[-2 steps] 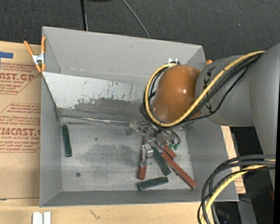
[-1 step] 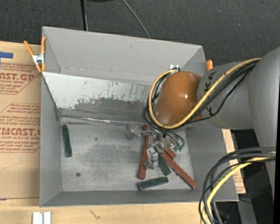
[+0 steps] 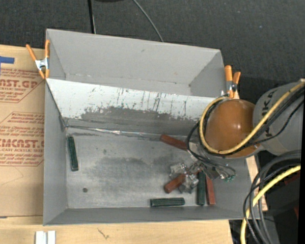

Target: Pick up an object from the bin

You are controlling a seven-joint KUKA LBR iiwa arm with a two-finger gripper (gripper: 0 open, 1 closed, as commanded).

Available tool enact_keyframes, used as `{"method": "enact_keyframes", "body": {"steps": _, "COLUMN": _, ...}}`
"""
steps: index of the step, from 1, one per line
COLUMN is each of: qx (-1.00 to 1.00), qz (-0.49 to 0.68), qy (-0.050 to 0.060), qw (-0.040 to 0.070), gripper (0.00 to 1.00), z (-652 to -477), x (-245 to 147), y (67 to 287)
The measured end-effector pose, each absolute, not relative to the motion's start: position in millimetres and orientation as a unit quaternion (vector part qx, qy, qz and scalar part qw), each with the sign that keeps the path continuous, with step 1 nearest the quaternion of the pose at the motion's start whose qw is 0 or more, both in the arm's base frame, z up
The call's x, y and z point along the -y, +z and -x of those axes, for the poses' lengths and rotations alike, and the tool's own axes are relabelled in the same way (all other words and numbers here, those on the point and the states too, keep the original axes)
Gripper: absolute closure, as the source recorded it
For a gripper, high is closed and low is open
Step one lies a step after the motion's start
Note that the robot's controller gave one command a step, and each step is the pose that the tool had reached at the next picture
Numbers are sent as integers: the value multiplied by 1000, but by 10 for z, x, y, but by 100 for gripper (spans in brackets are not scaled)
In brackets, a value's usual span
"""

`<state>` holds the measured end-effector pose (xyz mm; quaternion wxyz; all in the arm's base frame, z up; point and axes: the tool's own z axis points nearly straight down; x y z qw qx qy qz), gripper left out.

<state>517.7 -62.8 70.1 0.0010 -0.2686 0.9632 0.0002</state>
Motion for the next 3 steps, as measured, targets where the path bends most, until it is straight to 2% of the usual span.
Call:
{"method": "enact_keyframes", "body": {"steps": 2, "qx": -963, "qz": 269, "qy": 0, "qw": 1, "gripper": 100, "z": -5177, "x": 628, "y": 701}}
{"method": "enact_keyframes", "body": {"steps": 3, "qx": -938, "qz": 348, "qy": 0, "qw": 3, "gripper": 100, "z": -5656, "x": 448, "y": 2169}}
